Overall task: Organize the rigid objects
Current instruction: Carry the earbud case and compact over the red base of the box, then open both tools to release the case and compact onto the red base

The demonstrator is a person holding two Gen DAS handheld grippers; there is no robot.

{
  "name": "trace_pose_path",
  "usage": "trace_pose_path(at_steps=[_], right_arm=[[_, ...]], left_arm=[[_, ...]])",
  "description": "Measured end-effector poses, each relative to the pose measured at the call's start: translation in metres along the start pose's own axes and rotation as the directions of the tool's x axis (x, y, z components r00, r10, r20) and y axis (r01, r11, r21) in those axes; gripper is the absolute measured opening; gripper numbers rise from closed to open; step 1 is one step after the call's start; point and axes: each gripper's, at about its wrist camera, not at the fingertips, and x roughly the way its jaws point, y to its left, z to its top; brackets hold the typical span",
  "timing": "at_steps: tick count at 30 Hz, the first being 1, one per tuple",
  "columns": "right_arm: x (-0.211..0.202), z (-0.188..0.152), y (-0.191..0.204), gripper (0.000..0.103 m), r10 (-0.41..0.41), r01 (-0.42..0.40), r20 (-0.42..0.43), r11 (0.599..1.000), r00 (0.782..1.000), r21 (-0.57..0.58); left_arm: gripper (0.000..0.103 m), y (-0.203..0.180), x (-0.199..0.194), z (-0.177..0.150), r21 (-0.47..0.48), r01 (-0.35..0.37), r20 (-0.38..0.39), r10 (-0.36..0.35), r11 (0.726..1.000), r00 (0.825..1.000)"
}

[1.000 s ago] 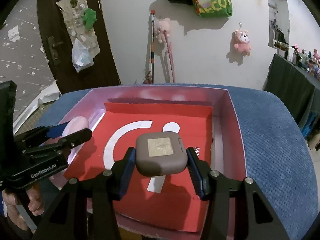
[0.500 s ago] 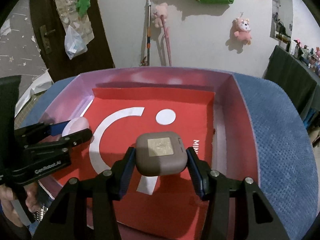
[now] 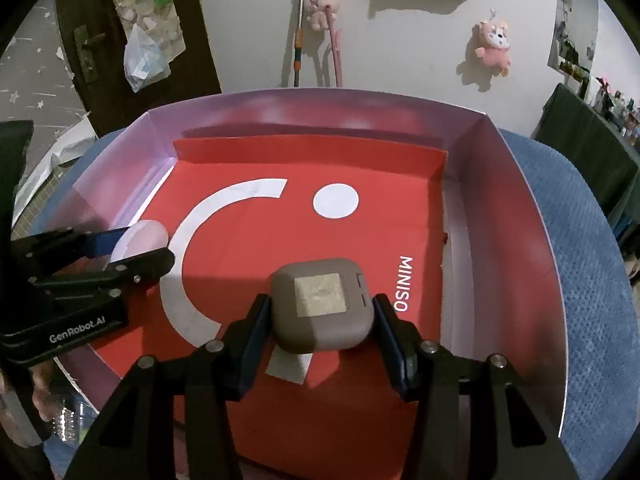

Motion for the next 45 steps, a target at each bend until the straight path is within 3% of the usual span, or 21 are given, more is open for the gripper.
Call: trace_pose_path(at_steps=[20,25,31,45], right_arm=[[-0.001,-0.002,-0.002,0.055,0.007,-0.007,0.020,1.000,1.000,-0.003],[-0.004,-0.003,0.000,0.054,0.019,-0.018,0.024,1.000,1.000,-0.007],[-0.014,-0.004,0.002,0.057,0.022,-0.021,0.046,1.000,0.999,-0.018],[-0.058,-0.015,0.008,0.071,0.053,-0.047,0.125,0.998,0.991,-0.048]], left_arm=[[0.049,-0.003,-0.003,0.001,-0.005,-0.020,0.004,0.020,1.000,1.000],[0.049,-0.003,-0.011,-0.001,-0.005,-0.025,0.044,0.025,1.000,0.999],[0.069,-0.003,-0.019,-0.001,-0.021,0.051,0.063,-0.050,0.998,0.997],[0.093,-0.013,-0.057,-0.015,0.022,-0.004,0.163,0.001,1.000,0.987]])
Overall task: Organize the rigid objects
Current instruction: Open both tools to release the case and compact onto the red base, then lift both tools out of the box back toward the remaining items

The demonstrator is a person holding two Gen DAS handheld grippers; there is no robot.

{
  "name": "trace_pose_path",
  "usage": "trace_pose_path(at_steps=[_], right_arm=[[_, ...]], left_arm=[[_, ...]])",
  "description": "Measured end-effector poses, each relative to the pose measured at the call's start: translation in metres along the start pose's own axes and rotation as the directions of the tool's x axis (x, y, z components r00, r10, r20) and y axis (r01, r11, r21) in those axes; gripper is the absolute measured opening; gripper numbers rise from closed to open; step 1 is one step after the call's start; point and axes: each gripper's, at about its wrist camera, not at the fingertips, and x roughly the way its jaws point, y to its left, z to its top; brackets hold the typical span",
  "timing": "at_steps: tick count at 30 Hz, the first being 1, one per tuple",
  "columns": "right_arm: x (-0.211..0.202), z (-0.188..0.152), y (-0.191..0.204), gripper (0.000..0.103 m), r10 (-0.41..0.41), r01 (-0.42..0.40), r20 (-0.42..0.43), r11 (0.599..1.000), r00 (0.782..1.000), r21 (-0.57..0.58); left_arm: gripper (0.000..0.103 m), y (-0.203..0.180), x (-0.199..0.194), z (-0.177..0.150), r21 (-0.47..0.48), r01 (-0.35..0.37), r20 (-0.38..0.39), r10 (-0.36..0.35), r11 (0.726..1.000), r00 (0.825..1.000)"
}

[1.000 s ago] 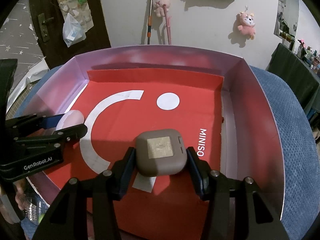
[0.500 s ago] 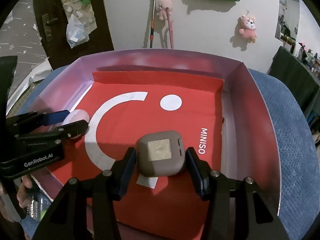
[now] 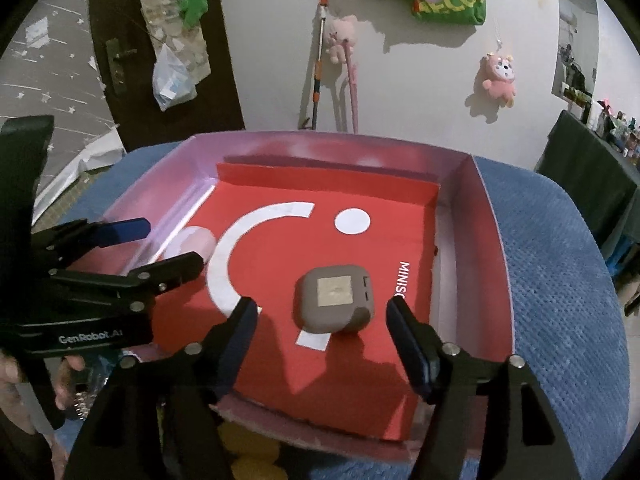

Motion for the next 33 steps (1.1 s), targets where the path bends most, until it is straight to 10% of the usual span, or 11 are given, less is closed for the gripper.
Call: trace_pose_path(at_steps=[21,33], right_arm=[[-0.056,-0.016,0.018,0.103,0.053,-0.051,0.135,0.999,0.989,-0.018],[-0.093,-0.040,0.035,0.103,0.023,-0.009,0.271,0.999,0.962,-0.052]], left_arm=[[0.103,0.013,-0.046,-0.025,-0.072,0.054,0.094,-0.048,0.996,0.994],[0.103,0.010,-0.073,-0.045,-0.081,0.074,0.138,-0.062,0.994,0.988]])
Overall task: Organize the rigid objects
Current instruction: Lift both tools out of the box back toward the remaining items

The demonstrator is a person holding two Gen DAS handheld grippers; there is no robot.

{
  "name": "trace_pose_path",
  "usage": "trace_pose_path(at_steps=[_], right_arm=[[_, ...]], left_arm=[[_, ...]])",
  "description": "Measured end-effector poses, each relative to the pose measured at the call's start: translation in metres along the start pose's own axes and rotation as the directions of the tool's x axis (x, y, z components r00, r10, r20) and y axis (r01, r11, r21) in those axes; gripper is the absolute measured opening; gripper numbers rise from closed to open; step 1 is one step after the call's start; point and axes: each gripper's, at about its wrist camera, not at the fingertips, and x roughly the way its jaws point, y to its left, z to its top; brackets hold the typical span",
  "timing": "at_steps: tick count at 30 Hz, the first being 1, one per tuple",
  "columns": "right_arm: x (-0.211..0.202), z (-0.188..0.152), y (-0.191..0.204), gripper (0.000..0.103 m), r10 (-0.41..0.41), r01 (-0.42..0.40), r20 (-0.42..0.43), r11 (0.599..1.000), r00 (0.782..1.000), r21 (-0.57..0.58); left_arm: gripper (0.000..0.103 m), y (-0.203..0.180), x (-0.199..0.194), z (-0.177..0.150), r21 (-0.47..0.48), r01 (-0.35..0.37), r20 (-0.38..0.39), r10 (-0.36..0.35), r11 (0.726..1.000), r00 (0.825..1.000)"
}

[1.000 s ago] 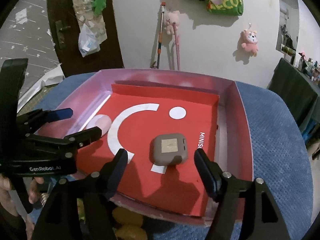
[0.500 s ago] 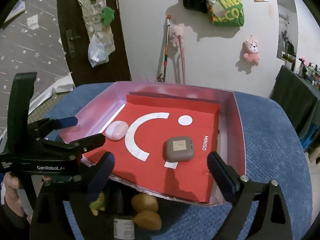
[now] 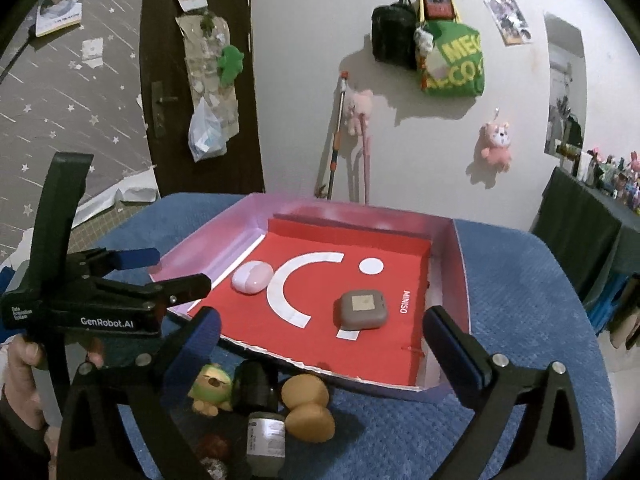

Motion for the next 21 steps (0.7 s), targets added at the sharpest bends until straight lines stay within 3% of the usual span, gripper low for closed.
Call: trace_pose_path(at_steps=[9,21], right_arm=[[-0.024,-0.017,0.005,0.103,-0.018,0.018,0.043,1.000,0.999,0.008],[-0.039,-0.046,0.010,0.103,0.000,0.000,0.032,1.000,1.000,0.018]], left_arm=[[0.103,-0.011,-0.020,-0.020,0.025,-0.036,0.026,0.036,0.999,0.999],[0.103,-0.022,-0.030,-0.052,0.049,-0.068,0.024,0.067,0.997,0.998]])
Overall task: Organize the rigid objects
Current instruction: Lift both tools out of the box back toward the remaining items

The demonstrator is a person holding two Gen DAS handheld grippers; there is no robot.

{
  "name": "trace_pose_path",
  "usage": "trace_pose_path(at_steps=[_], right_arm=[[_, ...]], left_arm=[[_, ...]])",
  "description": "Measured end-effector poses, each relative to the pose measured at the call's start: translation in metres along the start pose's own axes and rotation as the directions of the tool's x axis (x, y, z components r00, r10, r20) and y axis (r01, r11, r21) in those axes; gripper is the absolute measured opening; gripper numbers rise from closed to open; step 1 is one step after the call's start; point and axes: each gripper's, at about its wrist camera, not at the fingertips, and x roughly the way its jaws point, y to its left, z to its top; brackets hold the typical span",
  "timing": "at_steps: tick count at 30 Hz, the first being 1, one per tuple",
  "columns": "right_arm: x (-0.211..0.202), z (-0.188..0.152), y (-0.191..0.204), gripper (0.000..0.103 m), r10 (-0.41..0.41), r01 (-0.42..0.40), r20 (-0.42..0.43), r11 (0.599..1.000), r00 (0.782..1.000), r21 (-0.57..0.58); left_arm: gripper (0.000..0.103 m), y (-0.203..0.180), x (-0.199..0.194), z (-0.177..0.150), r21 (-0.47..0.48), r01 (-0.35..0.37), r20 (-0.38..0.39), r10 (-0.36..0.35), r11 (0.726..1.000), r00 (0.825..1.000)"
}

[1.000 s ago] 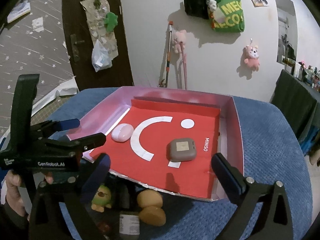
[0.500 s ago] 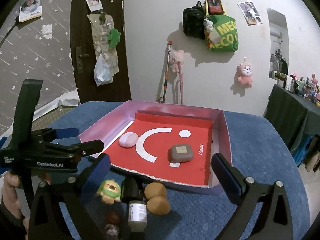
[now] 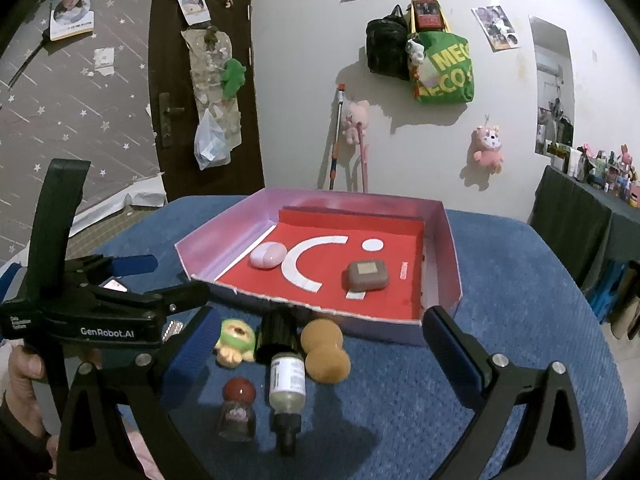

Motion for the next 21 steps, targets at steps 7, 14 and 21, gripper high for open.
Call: trace_pose_path(at_steps=[7,14,21], right_arm=[[0.001,-0.013,0.001,0.096,0.001,0.000,-0.029,1.000,1.000,0.001],[0.008,-0.024,0.001,0.085,0.004,-0.003,-0.066,1.000,0.998,0.005],[0.015,-0.033,0.001,0.071,0.005,-0.004,-0.106,1.000,0.994,0.007]], left_arm=[[0.103,0.003,0.000,-0.009,-0.006,0.003,-0.008,-0.003,1.000,1.000],[0.103,0.008,0.003,-0.019,-0.024,0.017,-0.022,-0.018,1.000,1.000],[0.103,0.011,0.005,-0.025,-0.037,0.017,-0.019,-0.018,0.999,1.000]])
